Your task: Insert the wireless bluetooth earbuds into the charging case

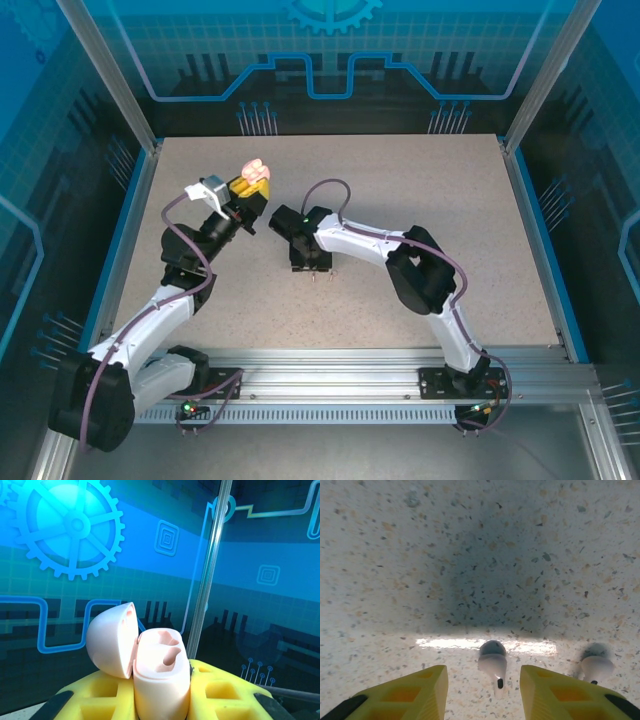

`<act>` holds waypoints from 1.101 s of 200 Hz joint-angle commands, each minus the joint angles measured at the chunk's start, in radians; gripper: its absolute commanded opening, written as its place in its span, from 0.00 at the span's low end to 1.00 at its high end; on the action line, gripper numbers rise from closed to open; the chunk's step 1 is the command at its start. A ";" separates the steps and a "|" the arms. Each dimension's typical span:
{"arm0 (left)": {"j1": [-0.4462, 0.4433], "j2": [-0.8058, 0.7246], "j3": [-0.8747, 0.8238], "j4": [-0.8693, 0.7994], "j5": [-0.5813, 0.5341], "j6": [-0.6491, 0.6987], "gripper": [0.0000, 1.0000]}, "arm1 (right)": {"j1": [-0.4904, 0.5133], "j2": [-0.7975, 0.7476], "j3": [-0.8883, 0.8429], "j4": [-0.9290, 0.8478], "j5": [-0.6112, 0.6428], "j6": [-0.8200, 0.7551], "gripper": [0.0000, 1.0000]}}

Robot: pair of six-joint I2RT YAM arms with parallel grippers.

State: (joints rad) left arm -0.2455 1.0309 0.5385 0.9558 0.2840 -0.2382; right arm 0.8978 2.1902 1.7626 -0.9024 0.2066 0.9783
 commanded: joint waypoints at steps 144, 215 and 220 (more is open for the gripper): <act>0.012 -0.023 -0.009 0.043 -0.008 -0.019 0.00 | -0.013 0.088 0.029 -0.046 0.005 0.000 0.36; 0.014 -0.017 -0.010 0.048 -0.006 -0.022 0.00 | -0.013 0.092 0.023 -0.049 0.002 0.007 0.32; 0.014 -0.017 -0.009 0.047 -0.006 -0.023 0.00 | -0.014 0.091 0.020 -0.049 0.003 0.008 0.32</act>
State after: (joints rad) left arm -0.2394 1.0309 0.5385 0.9558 0.2840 -0.2386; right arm 0.8936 2.2501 1.7767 -0.9115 0.2020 0.9752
